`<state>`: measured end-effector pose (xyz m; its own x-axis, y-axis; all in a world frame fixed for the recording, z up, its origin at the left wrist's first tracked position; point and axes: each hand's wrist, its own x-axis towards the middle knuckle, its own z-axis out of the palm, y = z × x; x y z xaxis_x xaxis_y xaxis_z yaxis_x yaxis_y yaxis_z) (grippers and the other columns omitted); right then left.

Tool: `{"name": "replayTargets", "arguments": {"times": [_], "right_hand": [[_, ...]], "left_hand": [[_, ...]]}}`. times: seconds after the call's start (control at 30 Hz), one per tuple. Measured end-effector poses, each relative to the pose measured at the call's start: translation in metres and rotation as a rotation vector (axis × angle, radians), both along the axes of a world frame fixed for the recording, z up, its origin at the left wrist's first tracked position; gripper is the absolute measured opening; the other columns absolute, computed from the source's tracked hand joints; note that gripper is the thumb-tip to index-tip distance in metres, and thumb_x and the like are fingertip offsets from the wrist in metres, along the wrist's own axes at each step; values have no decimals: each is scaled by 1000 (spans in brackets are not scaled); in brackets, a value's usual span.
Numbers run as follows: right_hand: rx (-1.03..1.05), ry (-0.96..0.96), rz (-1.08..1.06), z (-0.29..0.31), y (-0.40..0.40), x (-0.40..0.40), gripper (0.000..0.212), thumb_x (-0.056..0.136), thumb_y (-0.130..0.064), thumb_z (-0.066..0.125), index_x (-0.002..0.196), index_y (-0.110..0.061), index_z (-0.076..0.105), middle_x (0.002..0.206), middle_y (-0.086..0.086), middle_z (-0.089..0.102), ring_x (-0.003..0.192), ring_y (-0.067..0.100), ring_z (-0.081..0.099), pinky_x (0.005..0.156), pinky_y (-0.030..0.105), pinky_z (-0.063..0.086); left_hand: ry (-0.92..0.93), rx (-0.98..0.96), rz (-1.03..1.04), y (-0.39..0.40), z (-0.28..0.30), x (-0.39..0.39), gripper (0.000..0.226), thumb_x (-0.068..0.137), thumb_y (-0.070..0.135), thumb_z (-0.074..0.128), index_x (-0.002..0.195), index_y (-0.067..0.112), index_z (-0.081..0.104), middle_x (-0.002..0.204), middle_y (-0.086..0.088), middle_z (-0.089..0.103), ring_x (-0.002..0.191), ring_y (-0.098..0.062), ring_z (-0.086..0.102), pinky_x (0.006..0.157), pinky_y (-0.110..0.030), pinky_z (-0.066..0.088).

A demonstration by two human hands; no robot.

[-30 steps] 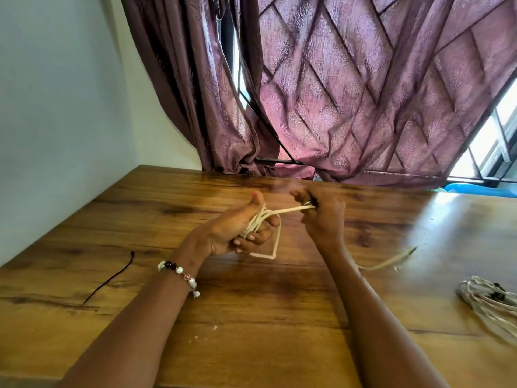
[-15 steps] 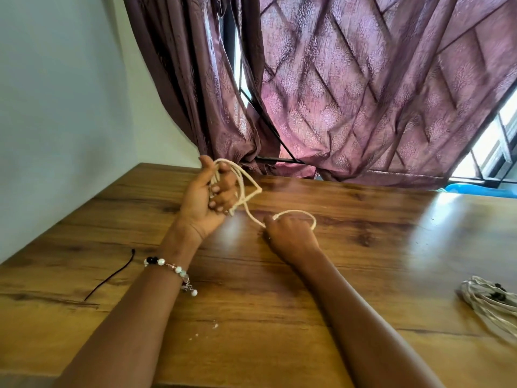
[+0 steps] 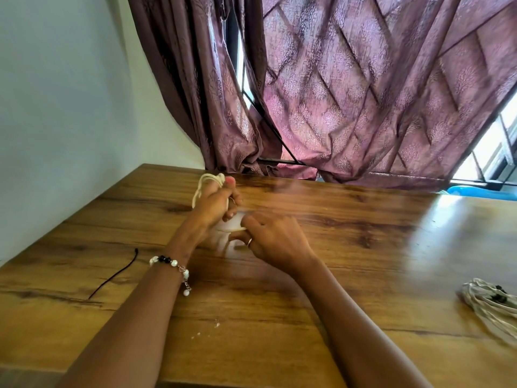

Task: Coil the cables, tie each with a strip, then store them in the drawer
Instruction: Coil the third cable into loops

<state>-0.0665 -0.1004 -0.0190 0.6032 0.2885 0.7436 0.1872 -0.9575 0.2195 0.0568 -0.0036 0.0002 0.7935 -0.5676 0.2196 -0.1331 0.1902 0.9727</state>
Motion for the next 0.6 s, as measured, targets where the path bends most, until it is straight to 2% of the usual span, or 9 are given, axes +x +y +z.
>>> {"name": "replayTargets", "arguments": {"times": [0.13,0.2,0.27,0.33,0.37,0.43,0.5,0.6], "right_hand": [[274,-99,-39,11,-24,-10,33,81,-45,63,79,-13,63,68,-6,56,59,14,53,49,29,39],[420,-106,14,13,-36,-12,26,80,-36,69,81,-11,67,70,-7,57,62,7,48,55,27,40],[528,-129,61,15,-44,-12,14,79,-20,75,82,-8,70,73,-1,65,65,10,55,59,26,43],[591,-177,80,16,-47,-11,6,80,-11,75,82,-6,72,77,1,69,69,10,60,62,21,44],[618,-201,82,17,-48,-11,4,80,-9,74,82,-6,73,78,-1,70,70,8,60,64,18,44],[671,-227,62,16,-49,-10,3,80,-7,73,83,-7,73,80,-8,68,72,4,60,66,15,44],[708,-228,32,13,-51,-8,5,80,-6,72,84,-9,74,80,-12,66,73,3,59,67,15,43],[729,-192,17,6,-54,-4,6,83,-10,70,86,-10,74,79,-11,66,72,6,59,66,14,41]], "left_hand": [[-97,170,-213,2,1,-19,33,101,28,39,81,7,53,53,-1,57,39,-9,48,36,-18,34],[-131,253,-305,3,3,-26,35,101,28,38,86,1,54,57,-6,56,43,-12,50,41,-18,39],[-143,300,-368,1,0,-28,37,102,26,36,93,-5,55,57,-7,52,45,-11,48,47,-20,42],[-61,228,-431,-2,-5,-26,34,103,17,33,104,-8,56,49,-3,46,41,-9,43,59,-26,45],[12,164,-478,-3,-7,-25,31,103,14,32,105,-3,58,46,-2,42,39,-9,40,70,-31,46],[114,56,-593,-4,-8,-23,32,102,22,32,99,6,60,44,0,35,37,-9,35,86,-41,46],[181,-13,-693,-5,-7,-24,39,96,38,35,93,6,57,44,3,32,36,-8,29,83,-41,50],[237,-75,-751,-6,-6,-28,42,91,46,34,84,9,50,41,8,28,33,-5,23,59,-30,52]]}}
